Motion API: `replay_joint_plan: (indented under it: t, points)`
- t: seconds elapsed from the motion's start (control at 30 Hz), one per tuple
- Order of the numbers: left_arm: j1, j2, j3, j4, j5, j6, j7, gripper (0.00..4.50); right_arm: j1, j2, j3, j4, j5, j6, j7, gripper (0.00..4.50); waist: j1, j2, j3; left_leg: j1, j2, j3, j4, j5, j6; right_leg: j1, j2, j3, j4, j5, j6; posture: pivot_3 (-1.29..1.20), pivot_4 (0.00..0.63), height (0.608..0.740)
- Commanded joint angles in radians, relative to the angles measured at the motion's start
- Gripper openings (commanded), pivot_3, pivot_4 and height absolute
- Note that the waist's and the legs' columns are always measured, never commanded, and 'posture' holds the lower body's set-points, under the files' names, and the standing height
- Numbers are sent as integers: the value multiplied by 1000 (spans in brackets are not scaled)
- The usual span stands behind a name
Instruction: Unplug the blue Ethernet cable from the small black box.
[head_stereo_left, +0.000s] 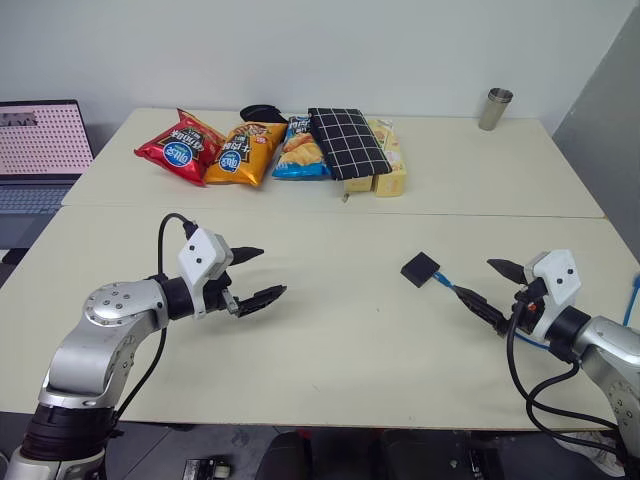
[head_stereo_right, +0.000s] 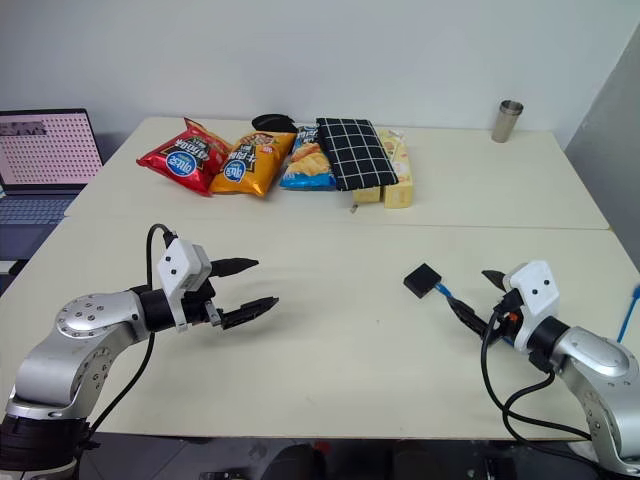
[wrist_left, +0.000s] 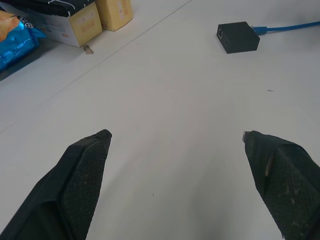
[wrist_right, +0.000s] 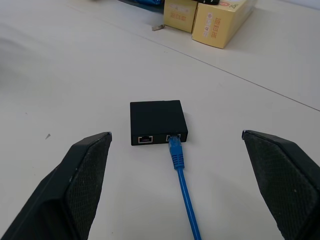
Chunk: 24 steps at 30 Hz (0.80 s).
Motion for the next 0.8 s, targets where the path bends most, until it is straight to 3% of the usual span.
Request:
replay_joint_plan:
  t: [0.03,0.5,0.8]
  points:
    - [-9,-2,11,-9,-18,-29,-24,4482,-1,-6,-24,-36,3,-15,-3,4441,0,0,0,0,0,0,0,0,0,0,0,0,0,0,0,0,150,740]
    - [-19,6,-8,-45,-14,10,-21,4482,3,-6,-16,-29,-3,5,-11,4441,0,0,0,0,0,0,0,0,0,0,0,0,0,0,0,0,150,740]
    - [-75,41,-100,-135,-104,125,-145,4482,-24,5,125,52,-135,11,-60,4441,-1,0,0,0,0,0,0,0,0,1,0,0,0,0,0,0,150,740]
